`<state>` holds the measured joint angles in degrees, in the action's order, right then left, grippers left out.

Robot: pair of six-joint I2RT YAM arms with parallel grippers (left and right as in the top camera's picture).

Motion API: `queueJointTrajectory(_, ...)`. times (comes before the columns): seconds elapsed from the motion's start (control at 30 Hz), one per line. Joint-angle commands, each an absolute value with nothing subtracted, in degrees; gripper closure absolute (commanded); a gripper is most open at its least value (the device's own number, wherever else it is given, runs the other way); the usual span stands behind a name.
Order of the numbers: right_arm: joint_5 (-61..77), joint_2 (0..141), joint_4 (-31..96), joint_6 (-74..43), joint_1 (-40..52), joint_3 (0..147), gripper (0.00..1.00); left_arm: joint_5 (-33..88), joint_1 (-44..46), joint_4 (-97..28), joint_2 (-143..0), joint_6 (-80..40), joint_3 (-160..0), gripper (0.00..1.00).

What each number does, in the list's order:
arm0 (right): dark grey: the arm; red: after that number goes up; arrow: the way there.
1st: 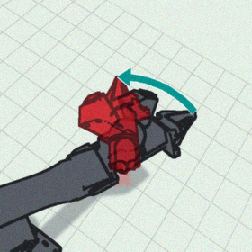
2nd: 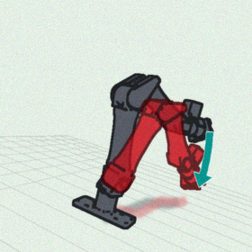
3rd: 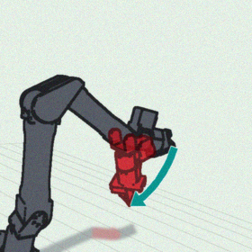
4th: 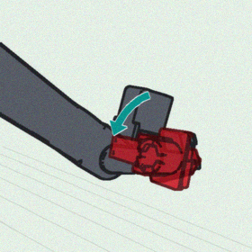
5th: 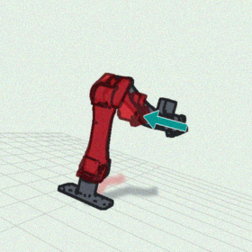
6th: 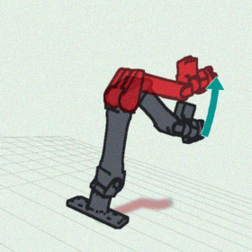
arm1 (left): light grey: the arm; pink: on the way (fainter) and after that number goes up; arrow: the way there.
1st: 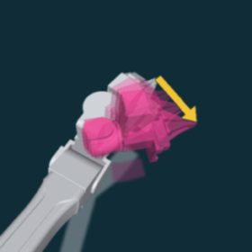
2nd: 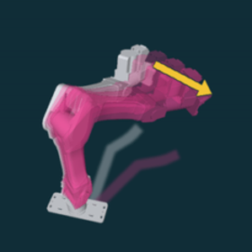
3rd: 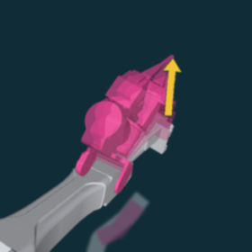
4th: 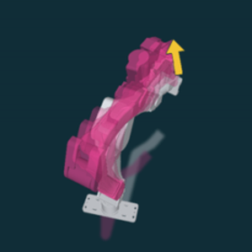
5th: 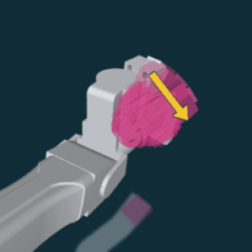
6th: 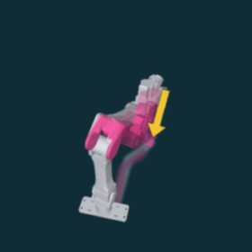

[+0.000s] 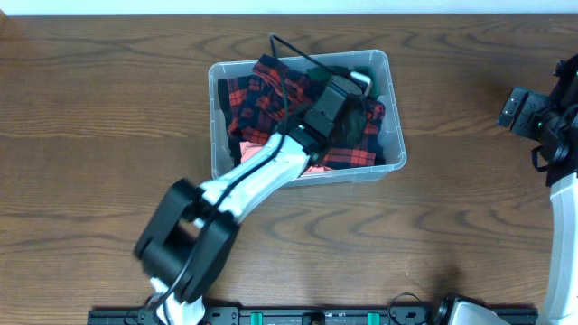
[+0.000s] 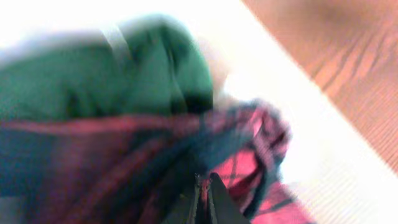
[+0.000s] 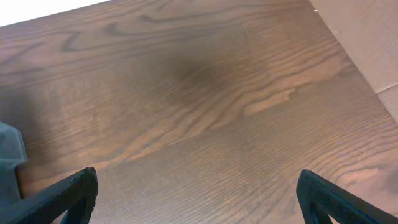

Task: Pack container

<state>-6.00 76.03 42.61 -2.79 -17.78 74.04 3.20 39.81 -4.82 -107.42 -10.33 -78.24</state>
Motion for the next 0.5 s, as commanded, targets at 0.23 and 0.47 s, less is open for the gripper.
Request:
queueJointTrajectory(0.23,-6.0,76.14,42.7,-3.16,-17.93,74.11,0.01,-15.73,32.64,-12.51,-94.74,-10.41,-78.43,0.93)
queueJointTrajectory(0.47,-6.0,76.14,42.7,-3.16,-17.93,74.11,0.01,-15.62,26.3,-23.97,-99.7,-19.07,-75.46,0.94)
